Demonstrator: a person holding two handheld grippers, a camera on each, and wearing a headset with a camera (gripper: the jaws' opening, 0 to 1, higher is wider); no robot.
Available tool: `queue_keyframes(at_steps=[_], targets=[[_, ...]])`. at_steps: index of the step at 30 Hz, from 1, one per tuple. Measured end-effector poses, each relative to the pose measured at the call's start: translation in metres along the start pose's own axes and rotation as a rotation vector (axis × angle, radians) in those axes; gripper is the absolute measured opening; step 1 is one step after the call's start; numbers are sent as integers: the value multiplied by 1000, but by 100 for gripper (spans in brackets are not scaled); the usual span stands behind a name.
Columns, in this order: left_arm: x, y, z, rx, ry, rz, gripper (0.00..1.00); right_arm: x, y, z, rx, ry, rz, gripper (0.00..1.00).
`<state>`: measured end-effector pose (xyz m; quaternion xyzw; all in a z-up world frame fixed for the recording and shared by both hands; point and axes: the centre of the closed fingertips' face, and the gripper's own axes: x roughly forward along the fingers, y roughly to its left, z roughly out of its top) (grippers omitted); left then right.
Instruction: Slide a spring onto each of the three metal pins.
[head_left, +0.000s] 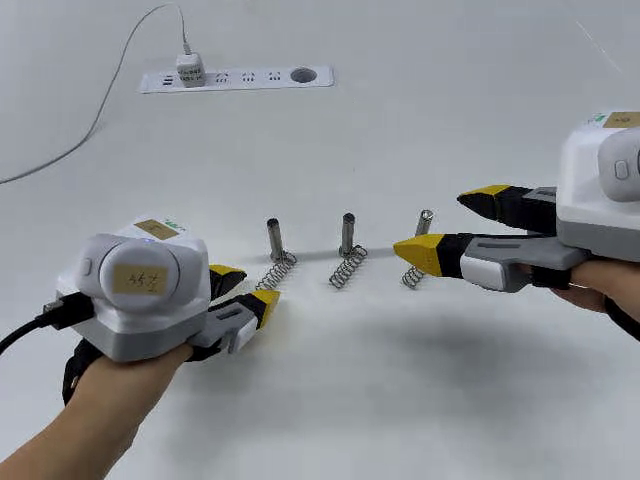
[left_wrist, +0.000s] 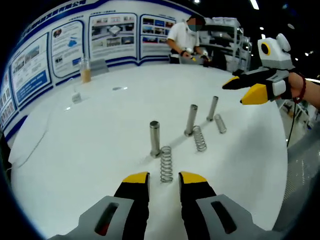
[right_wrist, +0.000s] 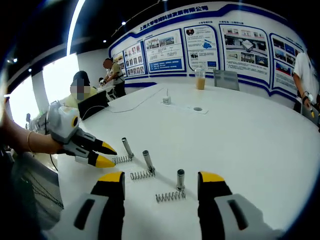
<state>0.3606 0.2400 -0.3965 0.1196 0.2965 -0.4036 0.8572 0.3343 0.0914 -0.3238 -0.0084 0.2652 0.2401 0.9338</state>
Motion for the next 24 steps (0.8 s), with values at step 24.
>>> queue_keyframes(at_steps=[24], targets=[[6, -5, -2, 71, 12, -21, 11, -4, 2, -7, 18, 16, -17, 61]])
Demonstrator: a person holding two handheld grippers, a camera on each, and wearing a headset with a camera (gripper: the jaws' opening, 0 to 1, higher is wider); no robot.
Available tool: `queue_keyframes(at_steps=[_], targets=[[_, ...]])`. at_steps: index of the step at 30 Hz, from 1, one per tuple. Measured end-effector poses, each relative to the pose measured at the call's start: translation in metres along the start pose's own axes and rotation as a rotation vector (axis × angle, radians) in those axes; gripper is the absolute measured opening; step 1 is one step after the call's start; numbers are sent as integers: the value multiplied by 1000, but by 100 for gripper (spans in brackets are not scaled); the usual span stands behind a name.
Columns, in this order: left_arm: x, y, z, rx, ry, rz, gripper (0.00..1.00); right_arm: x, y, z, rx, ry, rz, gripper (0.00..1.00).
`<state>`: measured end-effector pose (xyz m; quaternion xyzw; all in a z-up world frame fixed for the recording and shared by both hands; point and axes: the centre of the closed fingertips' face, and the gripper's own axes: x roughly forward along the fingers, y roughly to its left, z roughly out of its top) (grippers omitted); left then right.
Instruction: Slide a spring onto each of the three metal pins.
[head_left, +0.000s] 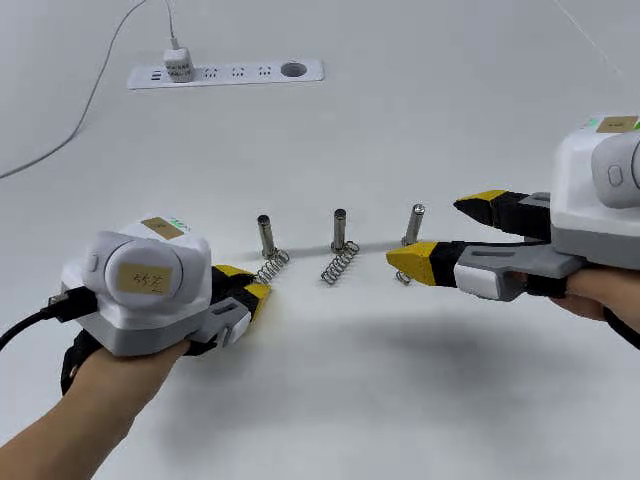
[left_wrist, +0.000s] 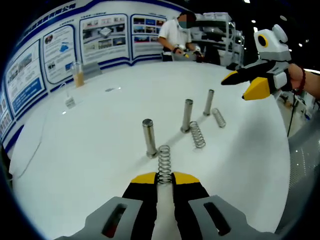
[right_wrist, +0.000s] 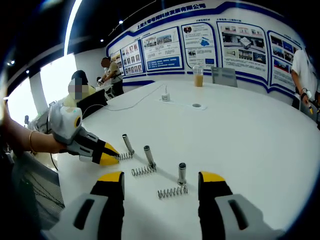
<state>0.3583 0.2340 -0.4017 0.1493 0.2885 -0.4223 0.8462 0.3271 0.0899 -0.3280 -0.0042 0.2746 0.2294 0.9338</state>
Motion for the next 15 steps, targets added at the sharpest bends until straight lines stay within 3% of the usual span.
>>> queue_keyframes(at_steps=[8, 15], targets=[[-4, 0, -2, 21, 0, 11, 10, -2, -1, 4, 8, -10, -5, 61], [-16, -4, 4, -4, -43, 7, 10, -3, 8, 14, 8, -29, 16, 61]])
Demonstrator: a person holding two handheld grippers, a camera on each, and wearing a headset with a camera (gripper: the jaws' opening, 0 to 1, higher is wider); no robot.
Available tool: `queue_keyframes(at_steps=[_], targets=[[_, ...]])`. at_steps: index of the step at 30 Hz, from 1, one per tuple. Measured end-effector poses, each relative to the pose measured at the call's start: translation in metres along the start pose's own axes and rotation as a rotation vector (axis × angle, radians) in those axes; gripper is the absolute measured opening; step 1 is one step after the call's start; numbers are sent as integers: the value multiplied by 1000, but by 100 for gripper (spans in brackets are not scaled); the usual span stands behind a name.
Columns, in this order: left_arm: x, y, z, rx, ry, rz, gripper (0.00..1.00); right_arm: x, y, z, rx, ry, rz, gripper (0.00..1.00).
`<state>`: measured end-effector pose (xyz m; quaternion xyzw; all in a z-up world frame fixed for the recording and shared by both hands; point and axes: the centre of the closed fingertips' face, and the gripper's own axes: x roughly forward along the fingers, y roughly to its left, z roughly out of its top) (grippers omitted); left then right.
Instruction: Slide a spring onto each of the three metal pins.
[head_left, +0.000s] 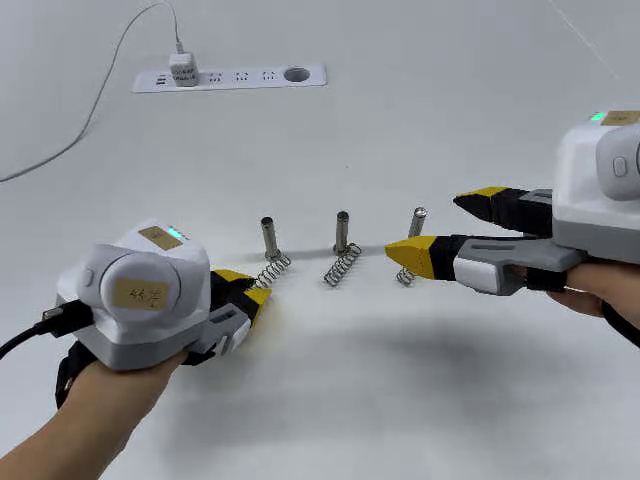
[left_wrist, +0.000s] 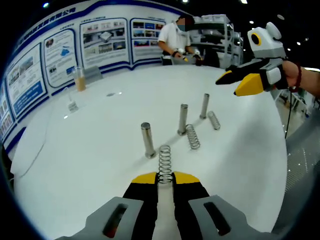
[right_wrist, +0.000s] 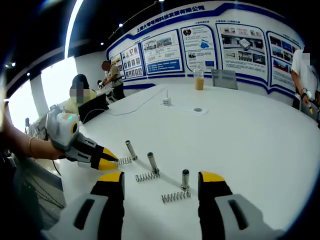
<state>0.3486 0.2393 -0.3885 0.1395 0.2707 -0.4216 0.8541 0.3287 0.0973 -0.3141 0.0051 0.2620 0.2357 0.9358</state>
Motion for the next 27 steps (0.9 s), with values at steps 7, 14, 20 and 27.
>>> queue_keyframes(at_steps=[7, 14, 20, 27], targets=[[-13, -6, 18, -172, -109, -31, 10, 1, 13, 11, -6, -22, 32, 59], [-26, -7, 29, -231, -178, -50, 10, 3, 30, 20, 19, -46, 80, 56], [-36, -12, 42, -235, -248, -69, 10, 7, 46, 25, 52, -59, 130, 52], [-42, -23, 52, -163, -305, -92, 10, 11, 63, 28, 86, -63, 189, 47]])
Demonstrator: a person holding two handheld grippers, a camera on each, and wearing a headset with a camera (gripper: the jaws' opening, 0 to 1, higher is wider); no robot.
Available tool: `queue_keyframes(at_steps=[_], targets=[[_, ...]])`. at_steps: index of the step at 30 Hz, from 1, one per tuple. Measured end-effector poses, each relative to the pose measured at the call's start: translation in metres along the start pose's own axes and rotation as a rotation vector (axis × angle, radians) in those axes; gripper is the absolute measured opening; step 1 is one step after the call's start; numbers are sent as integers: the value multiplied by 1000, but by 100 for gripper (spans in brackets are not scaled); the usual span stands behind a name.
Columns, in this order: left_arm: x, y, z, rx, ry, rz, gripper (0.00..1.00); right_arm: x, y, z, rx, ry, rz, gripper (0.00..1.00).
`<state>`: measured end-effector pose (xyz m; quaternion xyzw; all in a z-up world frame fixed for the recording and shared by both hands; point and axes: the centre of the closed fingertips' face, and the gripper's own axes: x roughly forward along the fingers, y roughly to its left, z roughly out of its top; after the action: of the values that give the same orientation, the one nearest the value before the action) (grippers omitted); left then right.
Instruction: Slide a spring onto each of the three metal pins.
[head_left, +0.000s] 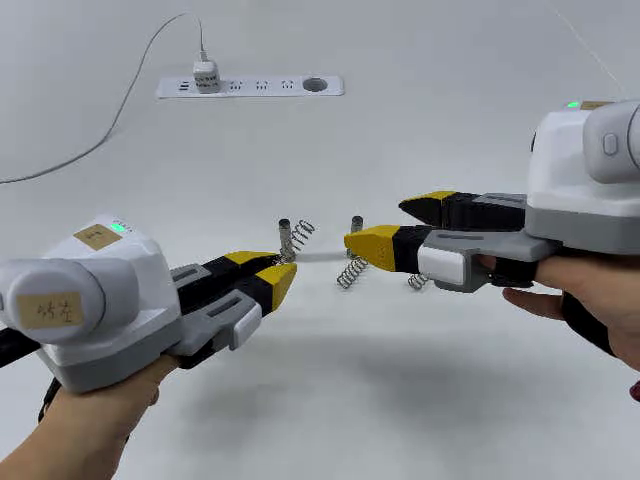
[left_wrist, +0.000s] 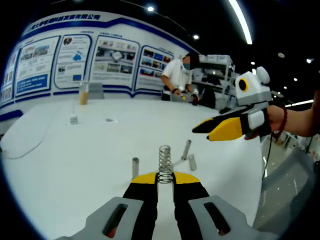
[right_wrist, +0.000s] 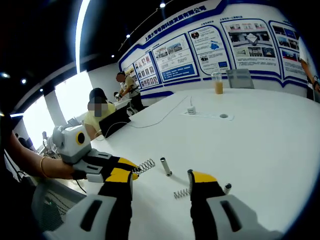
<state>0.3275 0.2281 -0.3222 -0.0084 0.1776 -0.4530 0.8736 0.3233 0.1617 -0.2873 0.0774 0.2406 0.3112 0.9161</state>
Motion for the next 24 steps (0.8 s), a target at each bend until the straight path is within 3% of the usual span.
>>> queue_keyframes(at_steps=[9, 18, 24], targets=[[-2, -14, 11, 66, -56, -41, 10, 6, 15, 1, 59, -12, 54, 40], [-4, -18, 20, 88, -93, -48, 10, 10, 23, 8, 166, -47, 91, 31], [-8, -22, 26, 110, -112, -55, 10, 13, 27, 10, 200, -56, 107, 29]])
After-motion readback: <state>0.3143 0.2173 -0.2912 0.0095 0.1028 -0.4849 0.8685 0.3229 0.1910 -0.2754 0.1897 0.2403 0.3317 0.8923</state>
